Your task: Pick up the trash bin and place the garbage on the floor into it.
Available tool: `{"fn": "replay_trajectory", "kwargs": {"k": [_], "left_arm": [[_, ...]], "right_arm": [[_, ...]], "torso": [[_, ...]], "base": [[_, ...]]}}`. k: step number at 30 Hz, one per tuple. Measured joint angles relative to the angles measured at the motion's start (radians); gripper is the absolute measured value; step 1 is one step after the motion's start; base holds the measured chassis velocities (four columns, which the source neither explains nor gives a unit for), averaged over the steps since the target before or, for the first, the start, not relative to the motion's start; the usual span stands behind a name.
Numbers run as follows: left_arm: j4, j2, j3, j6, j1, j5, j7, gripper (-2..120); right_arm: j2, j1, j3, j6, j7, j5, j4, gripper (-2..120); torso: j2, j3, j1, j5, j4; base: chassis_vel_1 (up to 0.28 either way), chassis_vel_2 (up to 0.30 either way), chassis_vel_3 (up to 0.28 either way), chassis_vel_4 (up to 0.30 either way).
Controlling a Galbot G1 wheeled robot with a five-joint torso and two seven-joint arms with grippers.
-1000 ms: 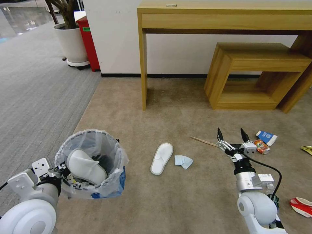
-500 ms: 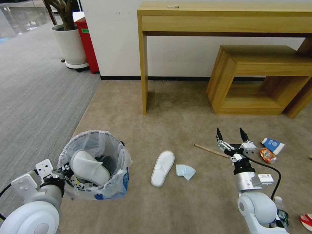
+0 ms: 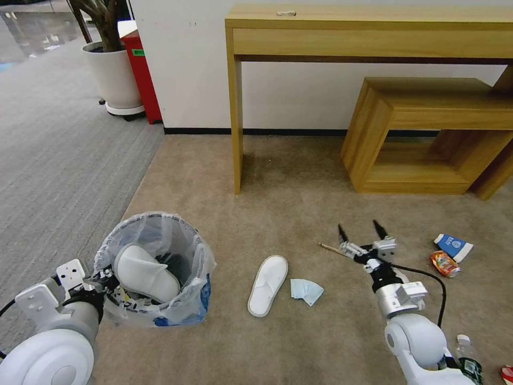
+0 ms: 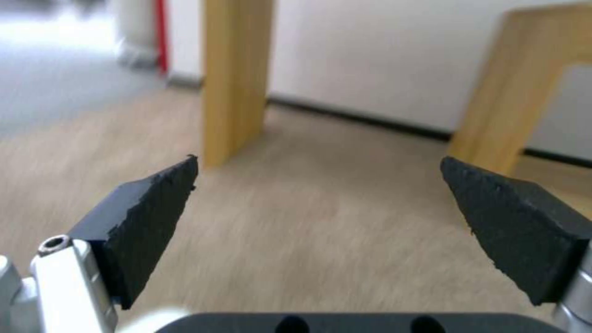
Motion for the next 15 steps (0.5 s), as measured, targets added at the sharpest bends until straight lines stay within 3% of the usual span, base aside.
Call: {"fn": "replay_trajectory", "kwargs": {"k": [5, 10, 15], "left_arm": [[-0.010, 0.005, -0.002, 0.000, 0.001, -0.009, 0.000, 1], [-0.017, 0.006, -0.005, 0.000, 0.003, -0.014, 0.000, 1], [-0.024, 0.007, -0.009, 0.000, 0.004, -0.020, -0.001, 1]], "right_arm": [[-0.055, 0.045, -0.042, -0.104, -0.137, -0.070, -0.080, 100], [-0.062, 0.097, -0.076, -0.150, -0.208, -0.126, -0.163, 100], [-0.057, 0.163, -0.107, -0.180, -0.346, -0.208, -0.254, 100]], "torso": [[0.000, 0.000, 0.000, 0.0000, 0.0000], [0.000, 0.000, 0.000, 0.0000, 0.0000], [0.000, 0.000, 0.000, 0.0002, 0.0000]], "base": [[0.000, 0.000, 0.000, 0.000], [0.000, 0.000, 0.000, 0.000], [0.000, 0.000, 0.000, 0.000]]}}
